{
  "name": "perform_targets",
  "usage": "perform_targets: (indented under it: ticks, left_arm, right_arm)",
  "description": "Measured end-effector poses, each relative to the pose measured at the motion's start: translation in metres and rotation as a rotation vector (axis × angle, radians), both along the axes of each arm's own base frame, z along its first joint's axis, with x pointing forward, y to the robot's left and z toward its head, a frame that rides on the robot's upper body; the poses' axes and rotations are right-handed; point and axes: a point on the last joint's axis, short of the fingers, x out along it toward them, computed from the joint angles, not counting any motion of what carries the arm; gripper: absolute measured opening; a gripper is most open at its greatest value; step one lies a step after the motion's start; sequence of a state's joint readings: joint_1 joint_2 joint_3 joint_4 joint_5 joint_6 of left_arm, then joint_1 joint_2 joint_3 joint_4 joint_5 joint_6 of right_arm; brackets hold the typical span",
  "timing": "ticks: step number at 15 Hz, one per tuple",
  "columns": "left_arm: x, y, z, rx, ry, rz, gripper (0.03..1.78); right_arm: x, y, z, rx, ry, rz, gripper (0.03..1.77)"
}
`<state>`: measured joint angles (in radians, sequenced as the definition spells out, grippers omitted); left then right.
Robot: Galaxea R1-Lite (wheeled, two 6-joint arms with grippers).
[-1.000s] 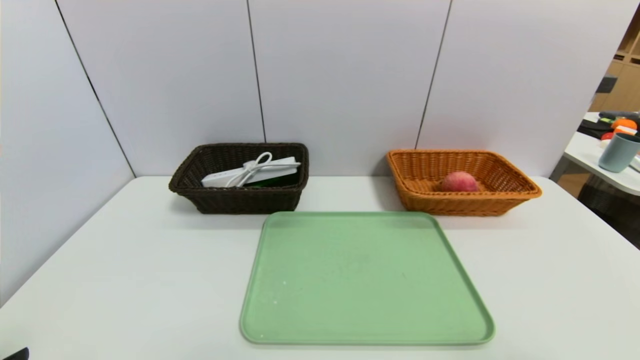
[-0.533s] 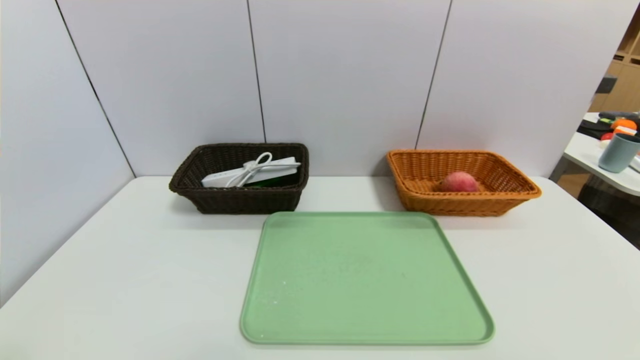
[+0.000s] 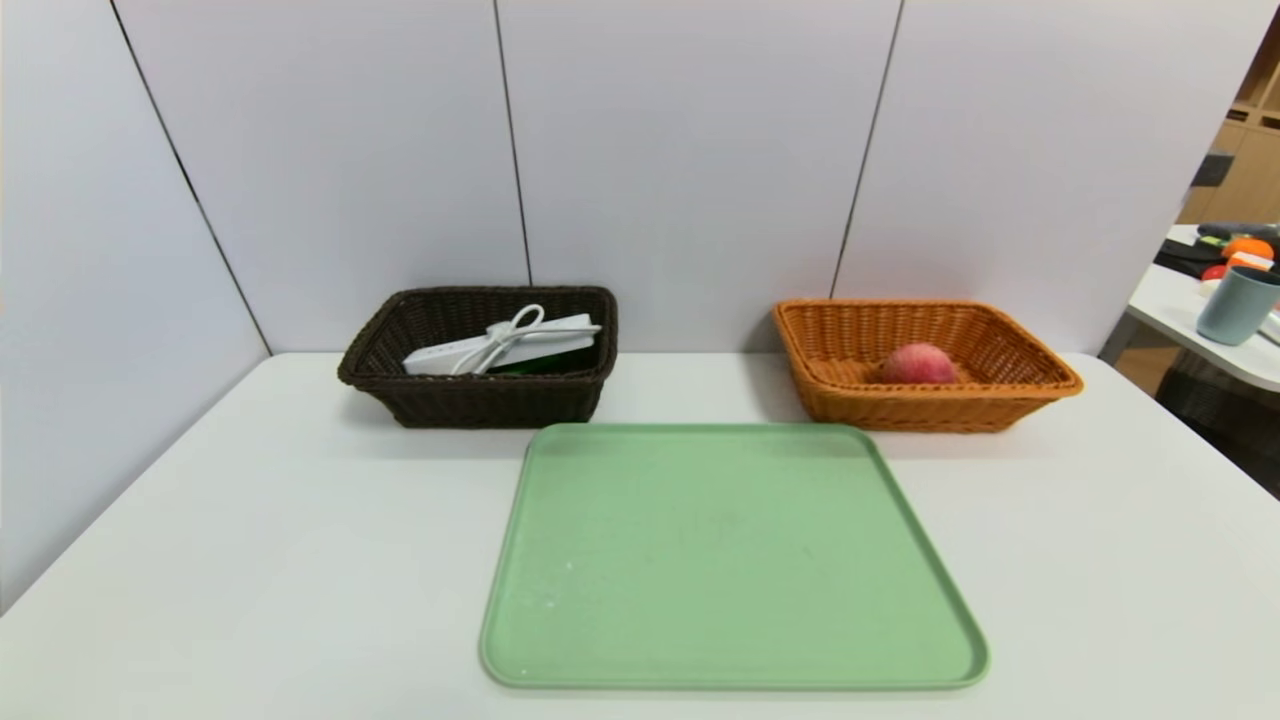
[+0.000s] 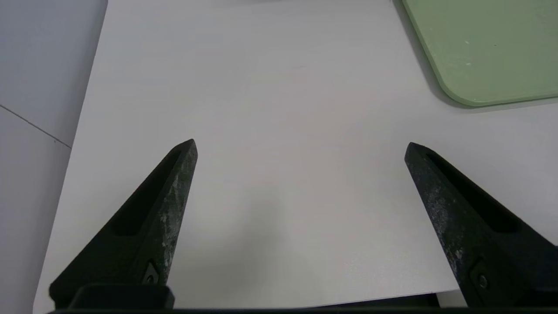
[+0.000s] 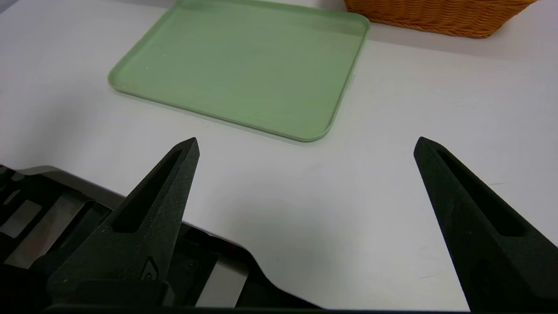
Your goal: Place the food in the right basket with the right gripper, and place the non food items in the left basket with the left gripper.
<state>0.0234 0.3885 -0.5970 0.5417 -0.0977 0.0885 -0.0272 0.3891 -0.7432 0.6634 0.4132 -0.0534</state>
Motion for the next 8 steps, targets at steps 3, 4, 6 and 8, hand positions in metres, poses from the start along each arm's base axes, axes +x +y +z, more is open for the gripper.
perform_targets:
  ticks: [3,4,6,8]
  left_arm:
    - [-0.006,0.0,-0.014,0.006,-0.02,0.011,1.69]
    - [-0.006,0.0,-0.021,0.008,-0.036,0.016,1.69]
    - [-0.002,0.0,-0.033,0.014,-0.089,0.038,1.69]
    - [0.003,0.001,-0.042,0.028,-0.172,0.077,1.69]
  right_arm:
    - [-0.009,0.0,-0.02,-0.002,-0.063,0.004,1.7]
    - [-0.009,0.0,-0.024,-0.004,-0.108,0.0,1.7]
    - [-0.006,-0.001,-0.028,-0.015,-0.211,-0.041,1.7]
    - [-0.003,-0.003,-0.031,-0.027,-0.28,-0.109,1.7]
